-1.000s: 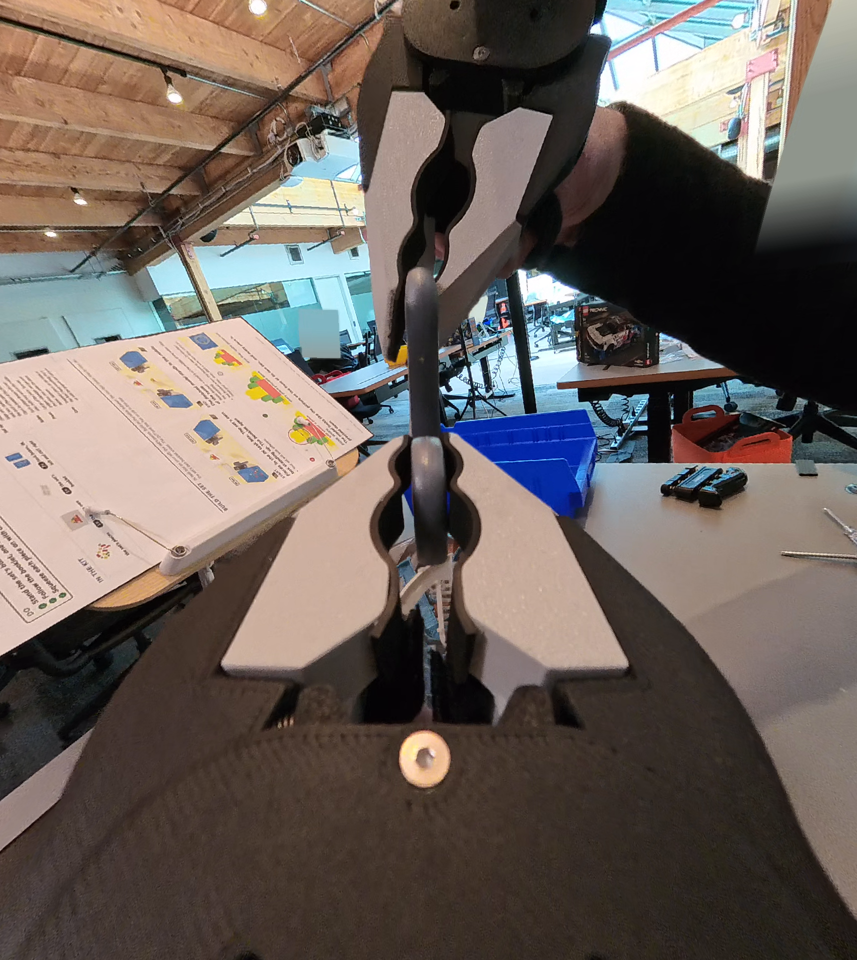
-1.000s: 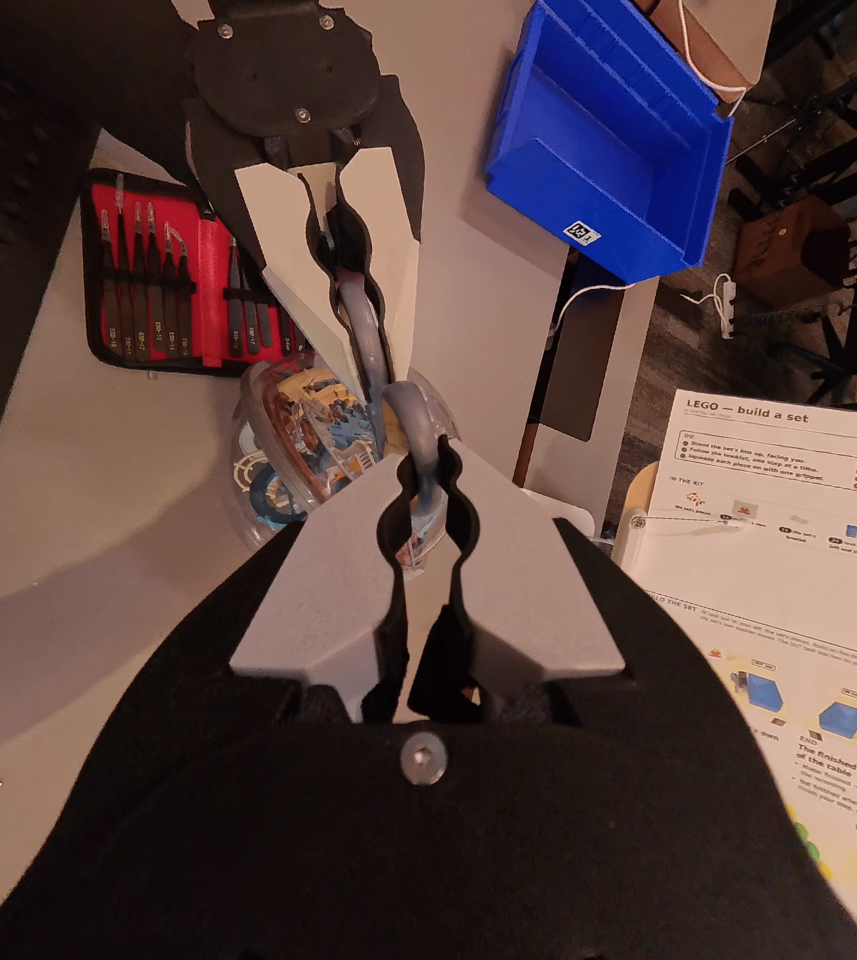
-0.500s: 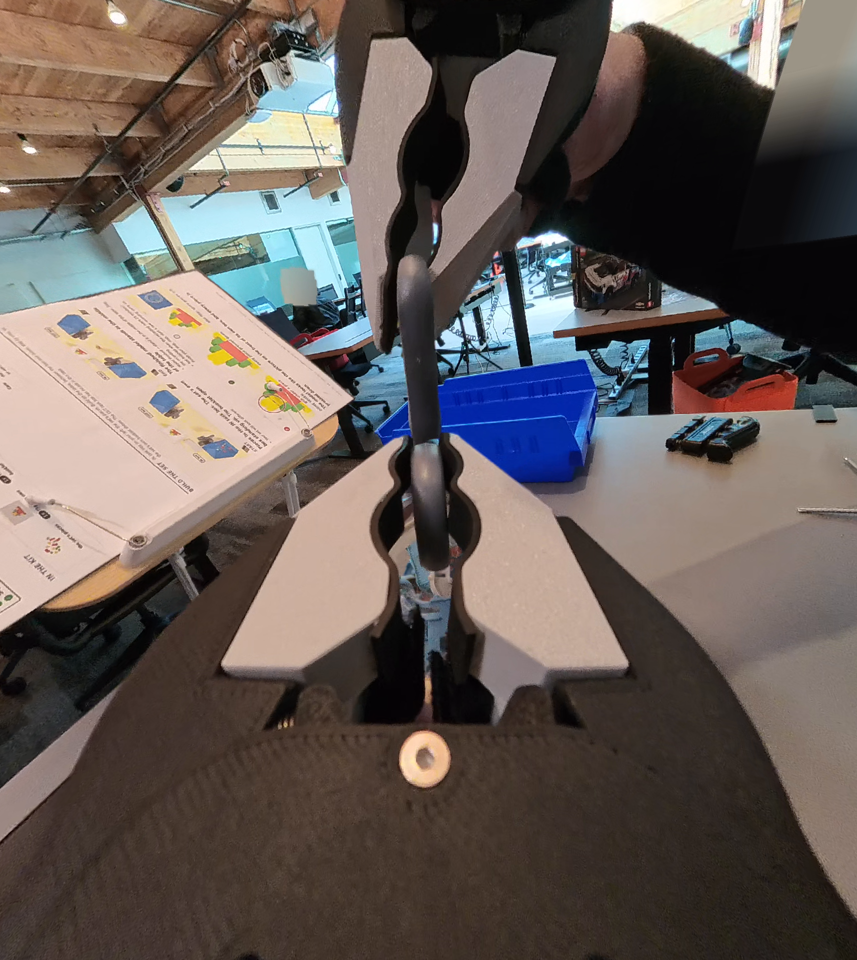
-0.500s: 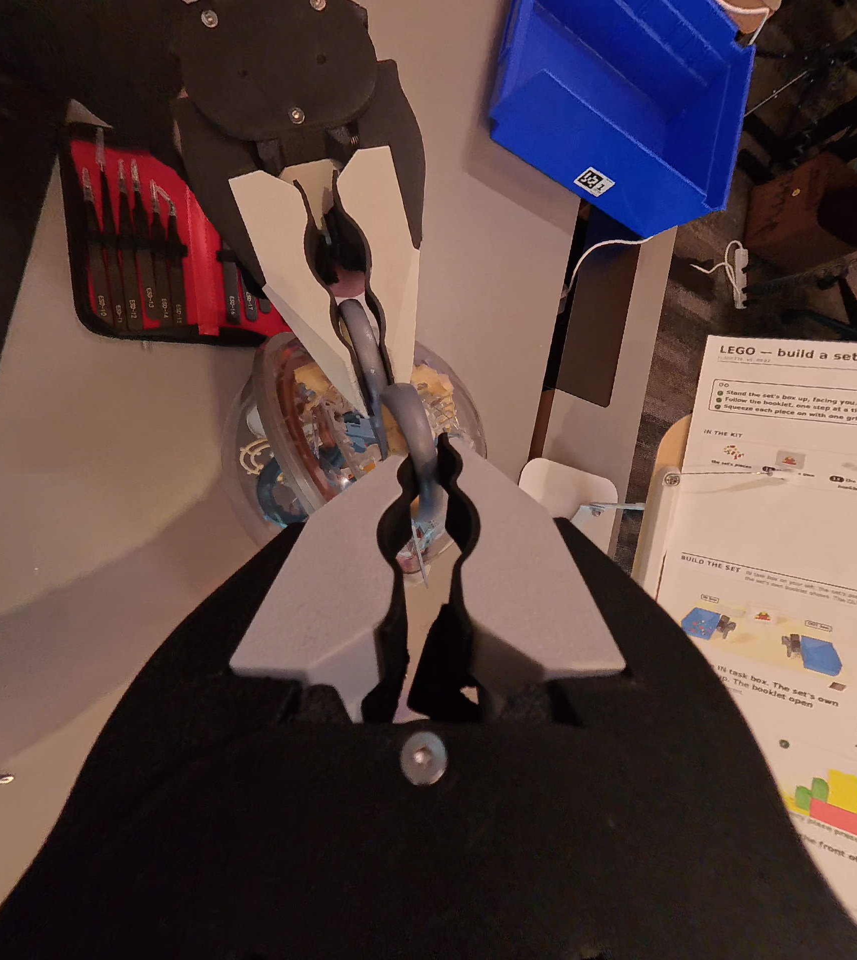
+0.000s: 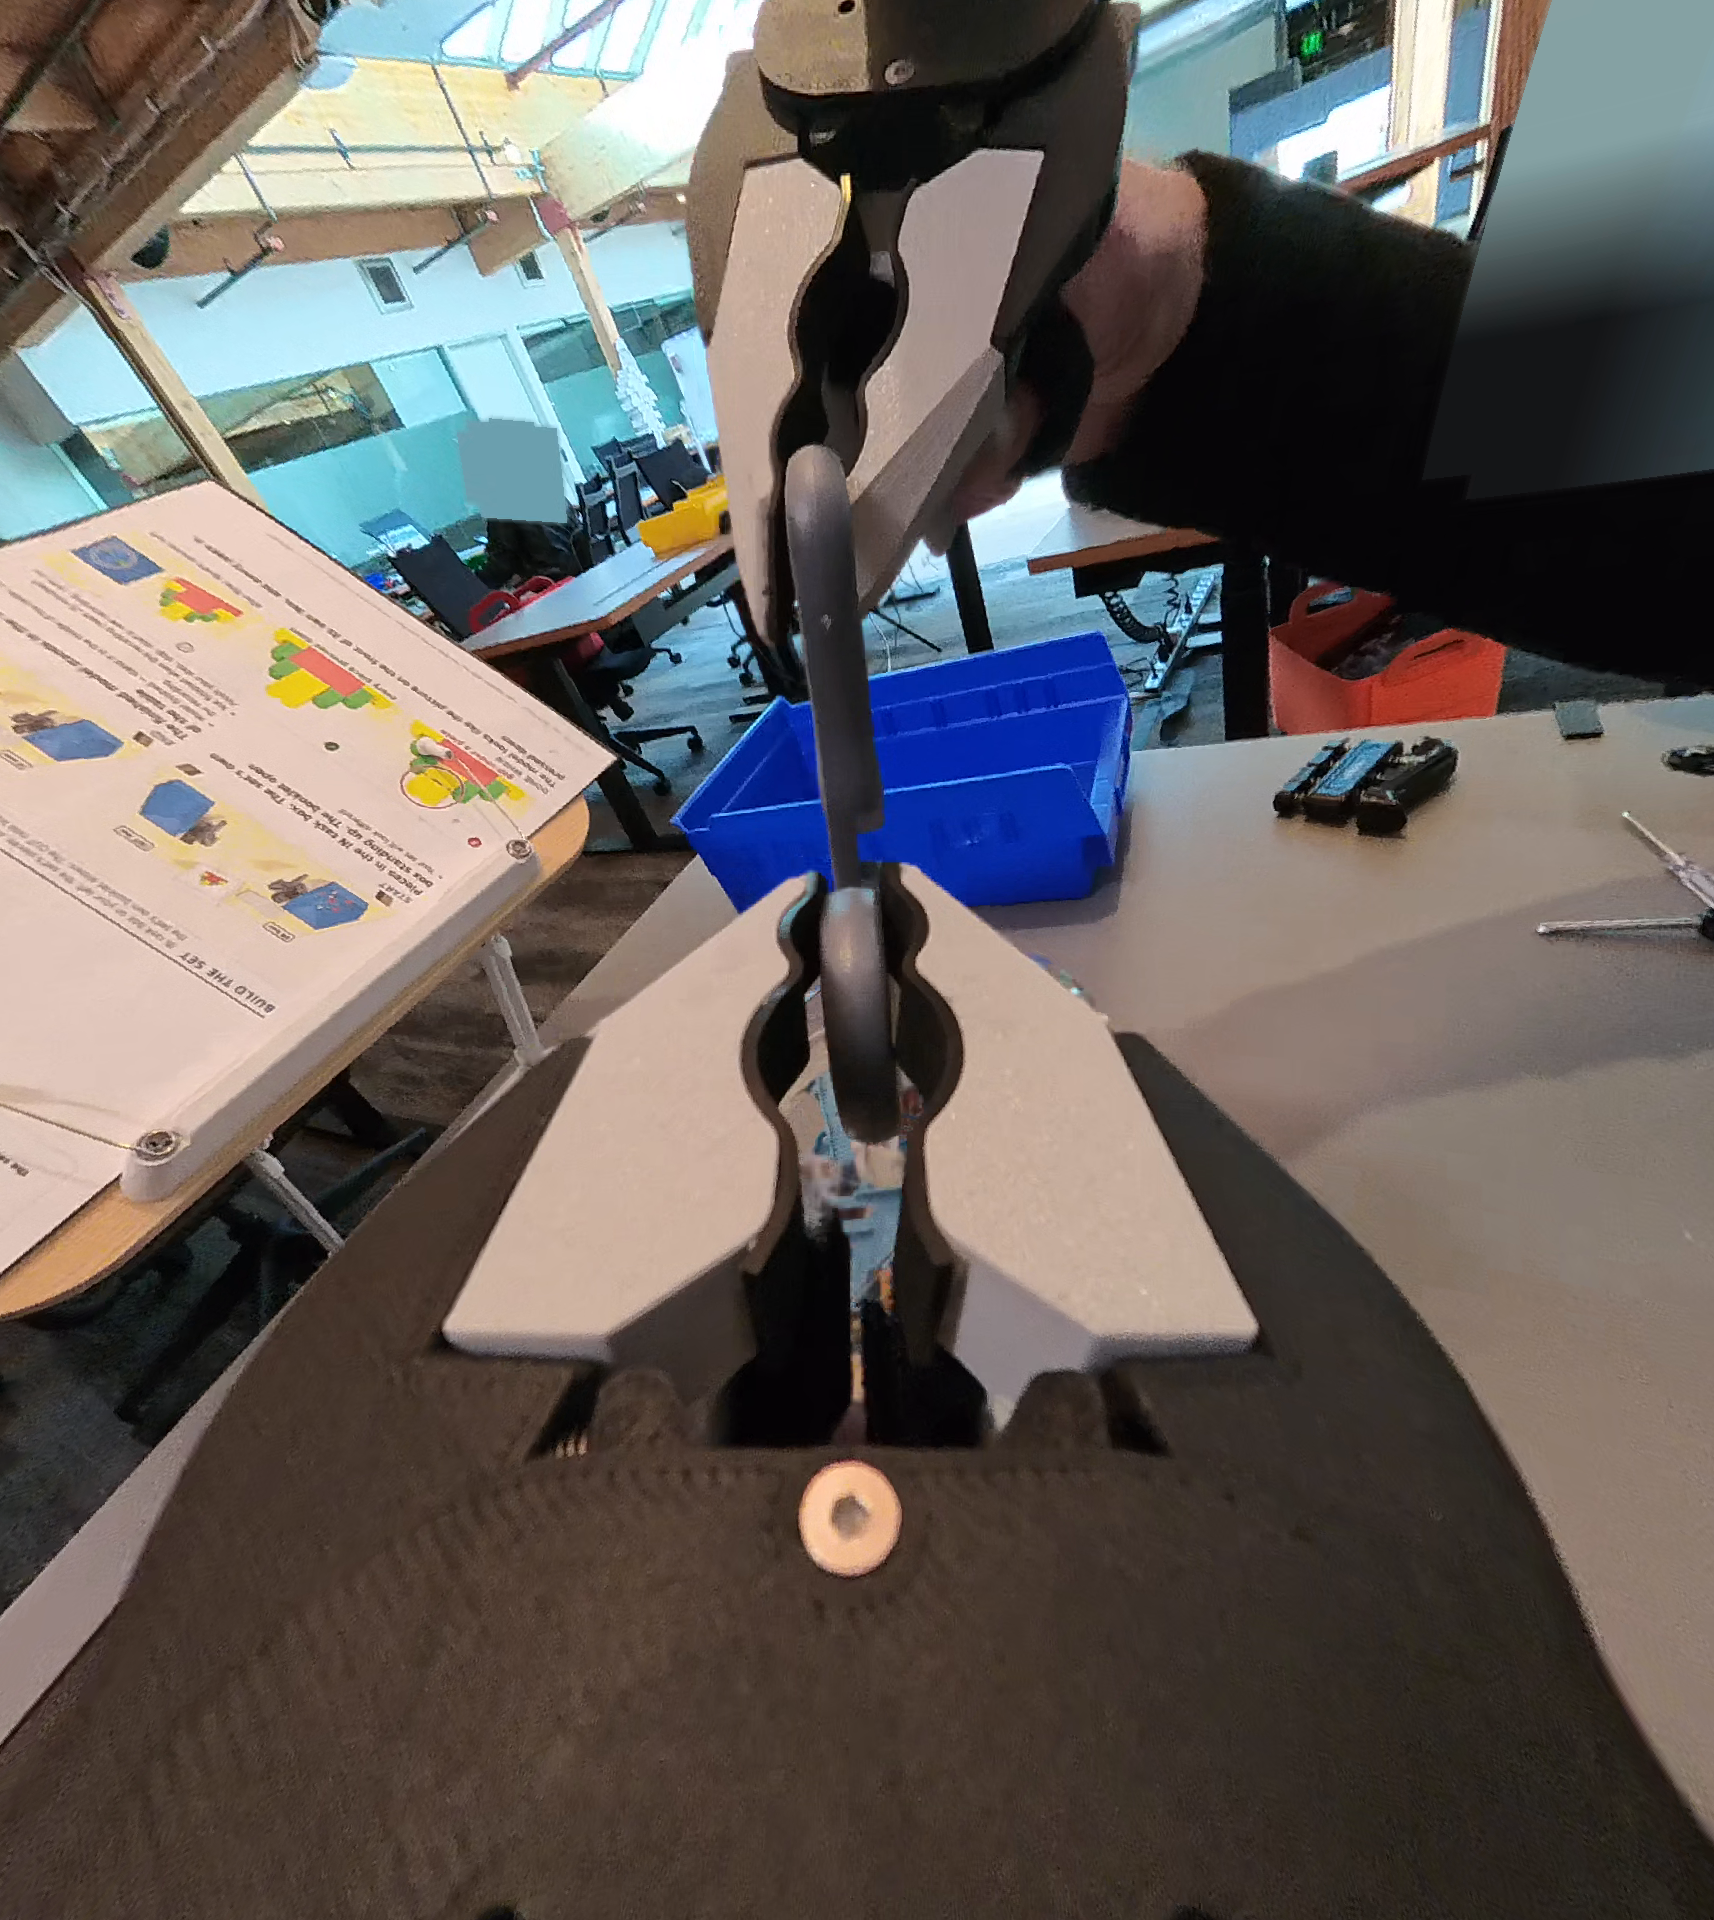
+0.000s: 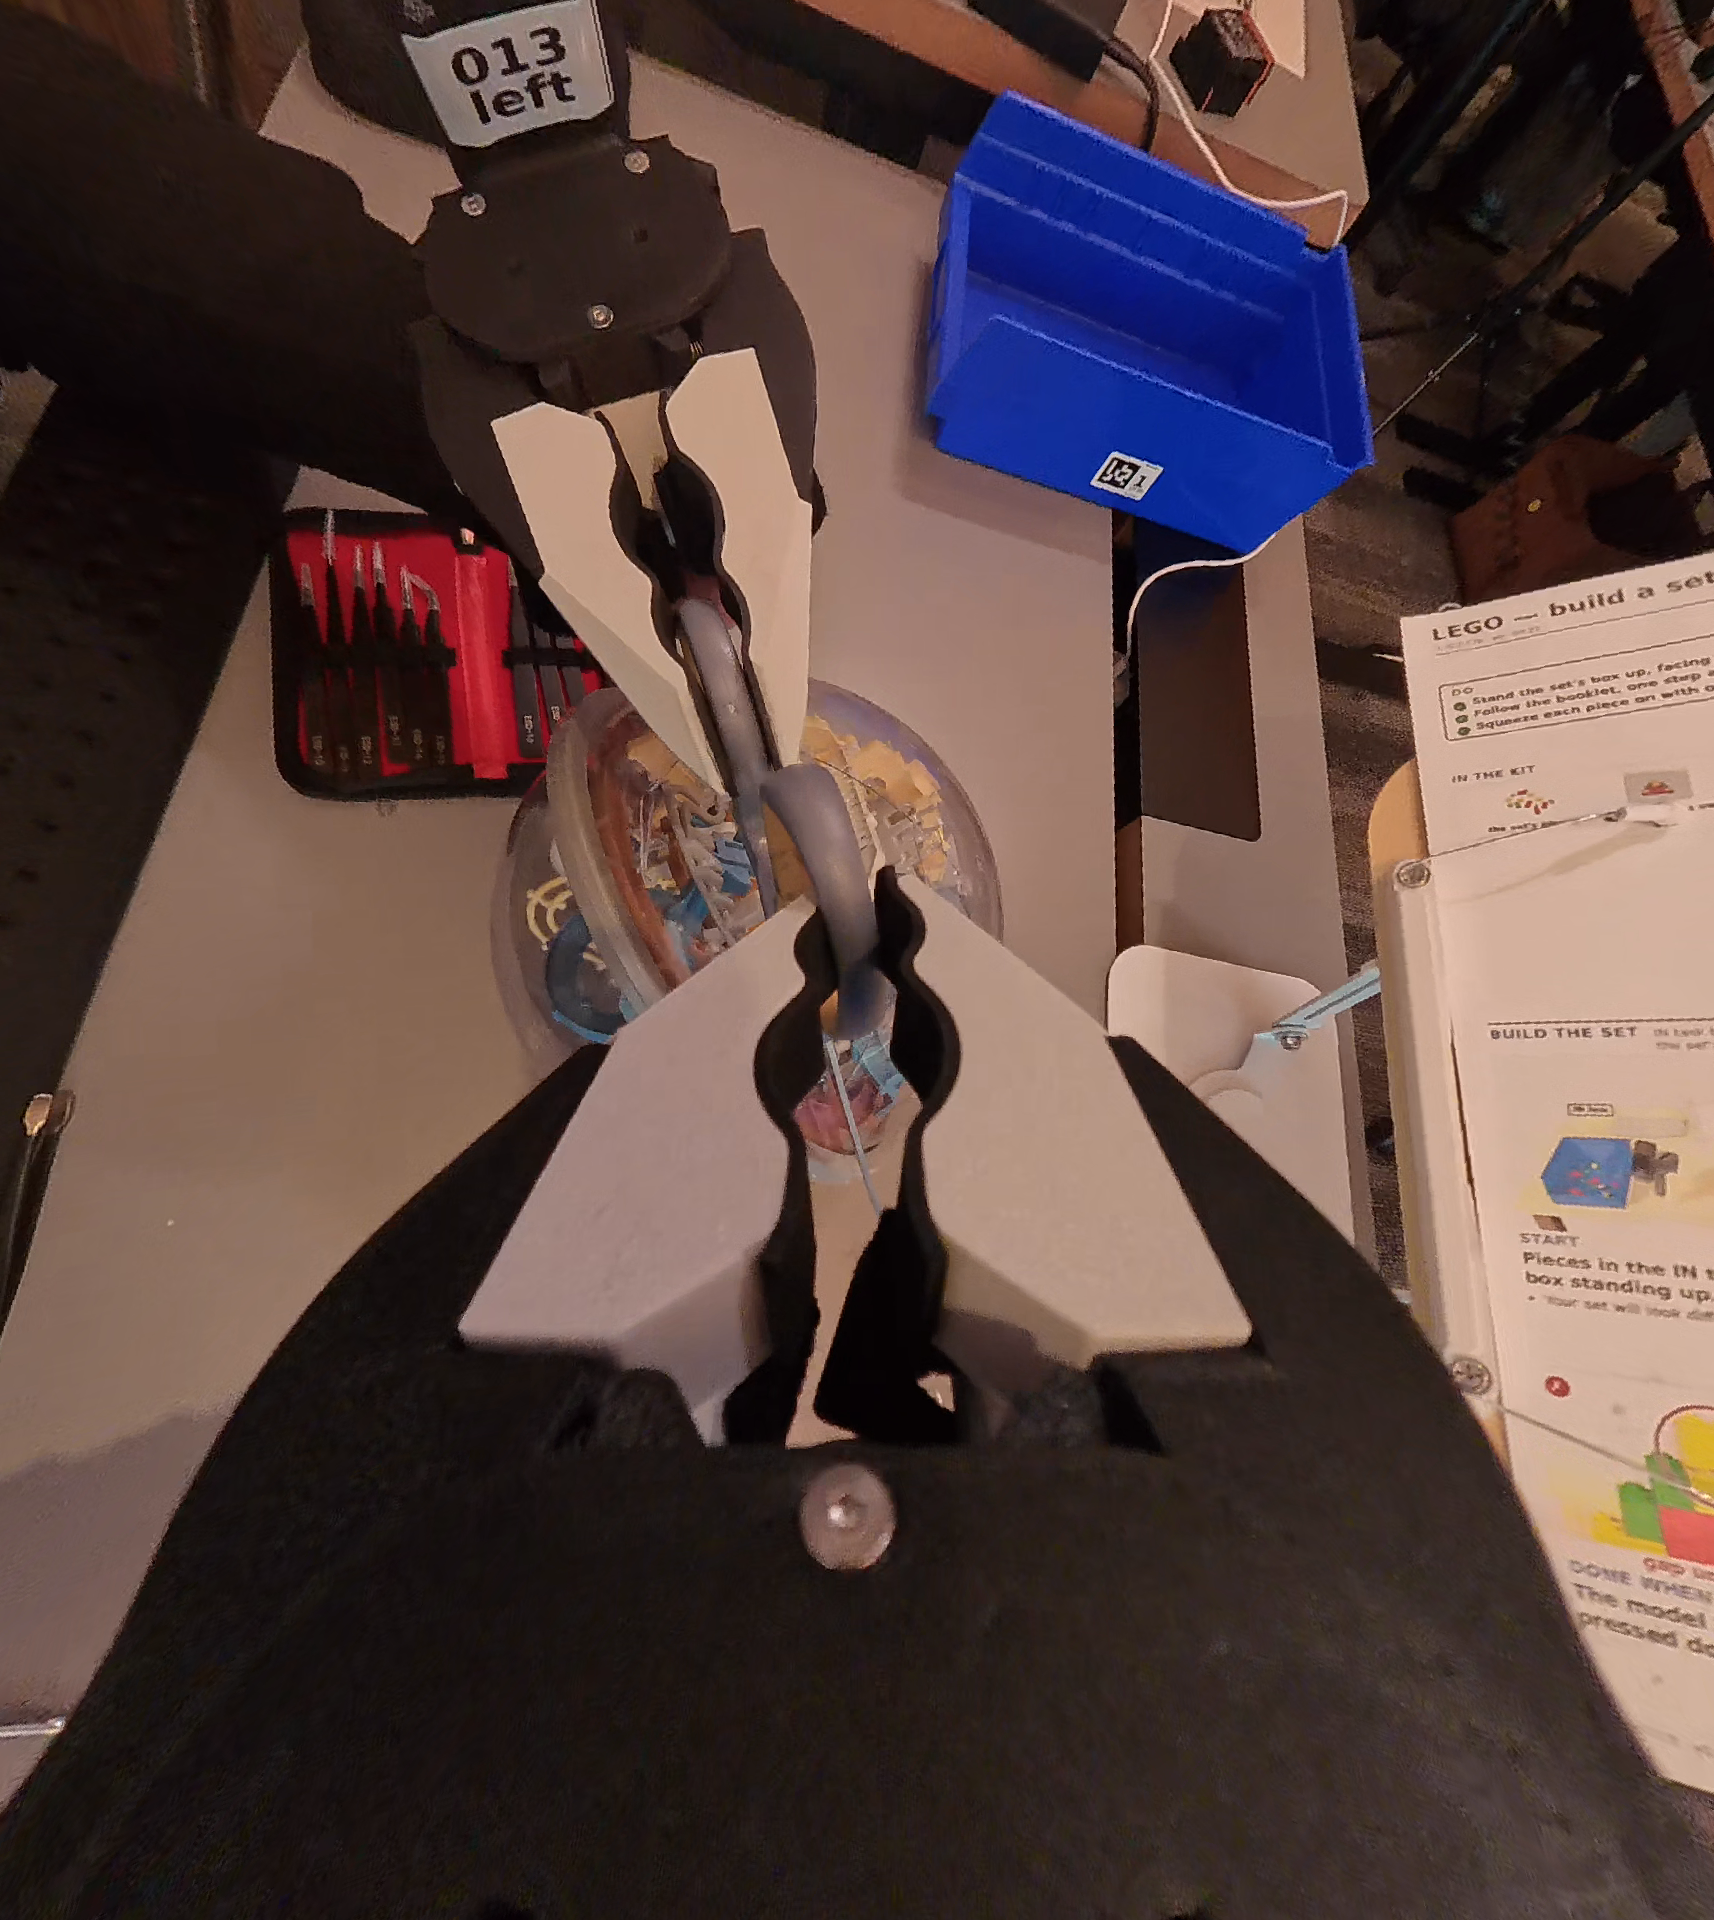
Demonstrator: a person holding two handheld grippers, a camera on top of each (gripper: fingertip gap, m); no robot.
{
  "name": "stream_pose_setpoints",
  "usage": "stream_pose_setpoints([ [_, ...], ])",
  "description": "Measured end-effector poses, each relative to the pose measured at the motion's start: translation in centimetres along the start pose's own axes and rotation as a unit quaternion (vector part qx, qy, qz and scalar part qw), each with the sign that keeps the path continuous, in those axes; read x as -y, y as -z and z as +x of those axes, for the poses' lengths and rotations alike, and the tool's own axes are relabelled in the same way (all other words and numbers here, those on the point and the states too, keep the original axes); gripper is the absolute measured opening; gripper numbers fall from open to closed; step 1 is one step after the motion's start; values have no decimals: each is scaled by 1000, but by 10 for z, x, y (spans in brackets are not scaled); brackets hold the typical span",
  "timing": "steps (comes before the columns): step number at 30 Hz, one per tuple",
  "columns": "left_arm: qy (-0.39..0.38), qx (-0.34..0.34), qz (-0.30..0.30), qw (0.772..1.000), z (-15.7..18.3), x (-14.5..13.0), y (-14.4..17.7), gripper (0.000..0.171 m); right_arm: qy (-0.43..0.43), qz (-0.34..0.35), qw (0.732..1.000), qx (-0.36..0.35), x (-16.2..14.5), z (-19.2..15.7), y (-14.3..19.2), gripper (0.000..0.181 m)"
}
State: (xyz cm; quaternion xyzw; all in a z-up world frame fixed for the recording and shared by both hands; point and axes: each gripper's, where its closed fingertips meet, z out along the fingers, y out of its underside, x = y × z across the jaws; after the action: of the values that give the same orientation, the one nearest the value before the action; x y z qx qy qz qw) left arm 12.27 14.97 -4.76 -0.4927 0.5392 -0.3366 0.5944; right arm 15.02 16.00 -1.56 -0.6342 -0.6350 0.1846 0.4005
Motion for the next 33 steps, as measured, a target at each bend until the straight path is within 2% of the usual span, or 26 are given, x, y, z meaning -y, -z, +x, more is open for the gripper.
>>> stream_pose_setpoints([
  [4,-3,-21,-19,1000,6,-6,-6,7,-17,18,1000,8,-12,-3,-1,2],
  [14,-9,-49,-40,998,11,4,-14,6,-23,62,998,-17,-15,-11,1,2],
  [29,-27,-54,-51,997,29,12,-17,6,9,65,998,-24,-11,-31,3,1],
  [33,-40,-39,-51,997,29,16,-14,11,0,75,997,-31,-11,-31,6,2],
])
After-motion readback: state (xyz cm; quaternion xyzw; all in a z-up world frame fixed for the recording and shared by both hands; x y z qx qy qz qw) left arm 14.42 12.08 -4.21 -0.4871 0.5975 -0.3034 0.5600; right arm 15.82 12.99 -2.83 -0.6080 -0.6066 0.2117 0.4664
